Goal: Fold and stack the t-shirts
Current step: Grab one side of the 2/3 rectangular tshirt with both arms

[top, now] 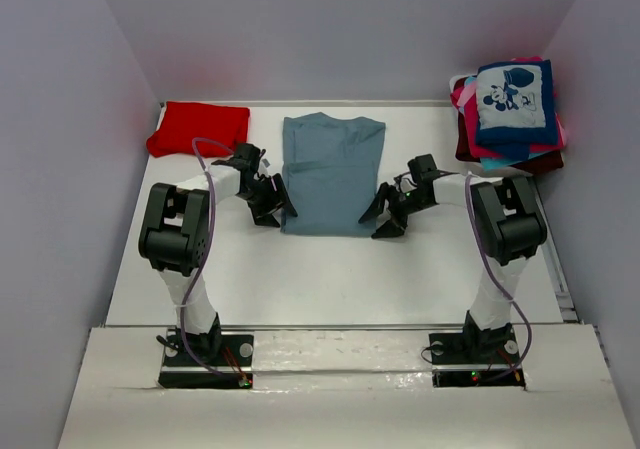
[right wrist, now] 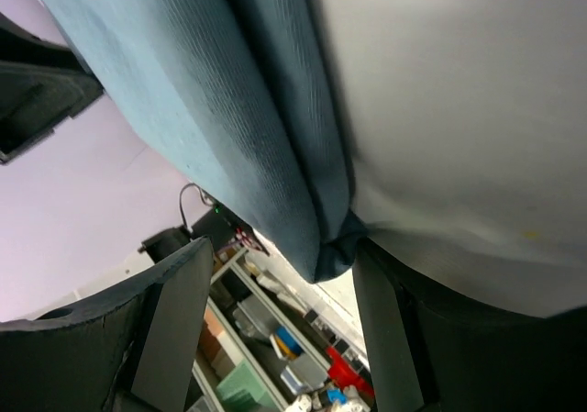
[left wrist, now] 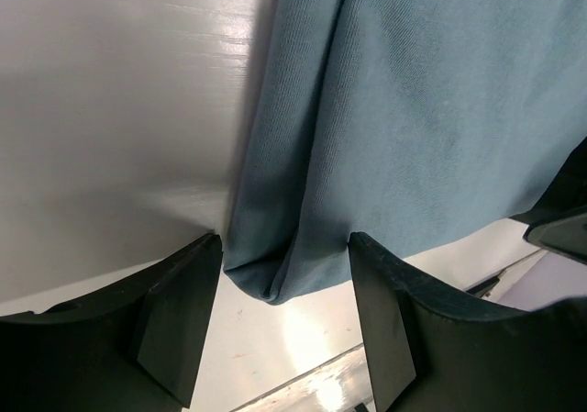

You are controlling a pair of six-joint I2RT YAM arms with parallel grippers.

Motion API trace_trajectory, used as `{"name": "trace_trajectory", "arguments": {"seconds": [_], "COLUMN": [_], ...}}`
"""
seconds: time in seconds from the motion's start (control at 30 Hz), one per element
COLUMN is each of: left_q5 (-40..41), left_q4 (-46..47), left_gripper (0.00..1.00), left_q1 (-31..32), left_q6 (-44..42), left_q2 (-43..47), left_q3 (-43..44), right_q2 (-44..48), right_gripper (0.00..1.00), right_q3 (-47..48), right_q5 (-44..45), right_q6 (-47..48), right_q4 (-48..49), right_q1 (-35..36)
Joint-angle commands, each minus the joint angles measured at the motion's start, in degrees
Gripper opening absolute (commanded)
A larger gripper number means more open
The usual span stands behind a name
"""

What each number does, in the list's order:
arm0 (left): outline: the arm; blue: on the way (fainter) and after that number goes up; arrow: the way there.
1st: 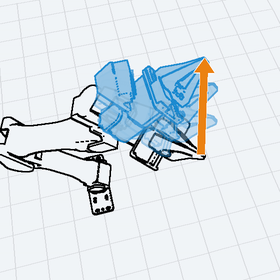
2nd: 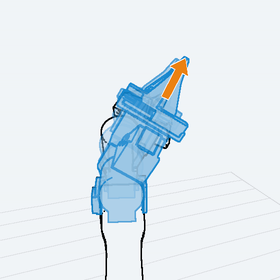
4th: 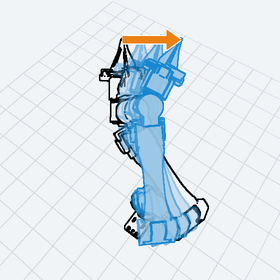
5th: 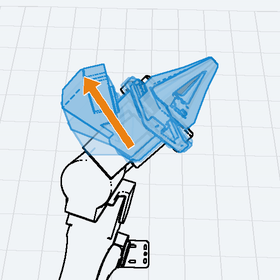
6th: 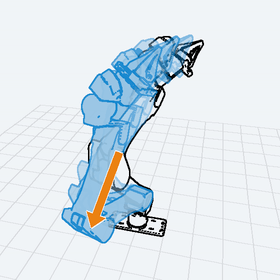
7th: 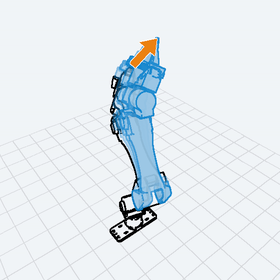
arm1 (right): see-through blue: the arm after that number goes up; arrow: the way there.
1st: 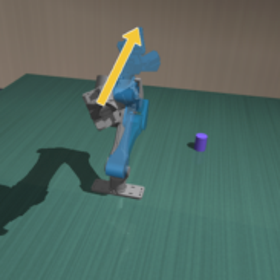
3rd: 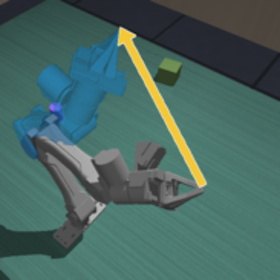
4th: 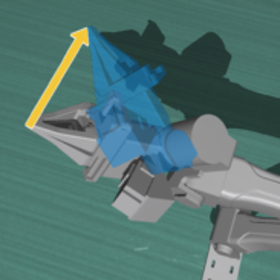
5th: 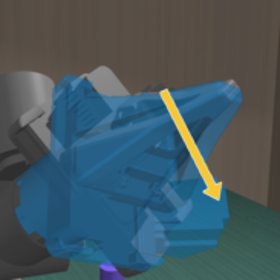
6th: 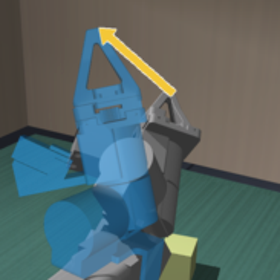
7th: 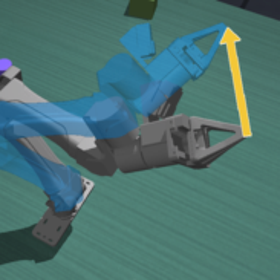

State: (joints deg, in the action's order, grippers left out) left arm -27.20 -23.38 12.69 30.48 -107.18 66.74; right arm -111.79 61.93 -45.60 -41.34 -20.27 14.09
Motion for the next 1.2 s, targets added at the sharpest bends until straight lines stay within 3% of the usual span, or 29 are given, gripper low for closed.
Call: {"name": "trace_trajectory", "arguments": {"seconds": [0.0, 0.23, 1.17], "left_q5": [3.6, 3.6, 0.2], "left_q4": [-1.1, -0.7, 1.9], "left_gripper": [0.71, 0.71, 0.7], "left_q1": [-0.2, -0.2, -0.2], "left_q6": [-2.9, -3.0, -3.0], "left_q2": [-1.1, -1.3, -3.0], "left_q3": [-2.0, -2.6, -4.2], "right_q2": [-1.0, 1.8, -5.5], "right_gripper": [0.69, 0.69, 0.65], "right_q3": [1.0, 1.3, 0.4], "right_q5": [14.1, 16.6, 8.1], "right_q6": [5.3, 7.7, 5.7], "right_q4": [-2.8, -6.4, -0.4], "right_q1": [-2.9, -4.6, -3.4]}}
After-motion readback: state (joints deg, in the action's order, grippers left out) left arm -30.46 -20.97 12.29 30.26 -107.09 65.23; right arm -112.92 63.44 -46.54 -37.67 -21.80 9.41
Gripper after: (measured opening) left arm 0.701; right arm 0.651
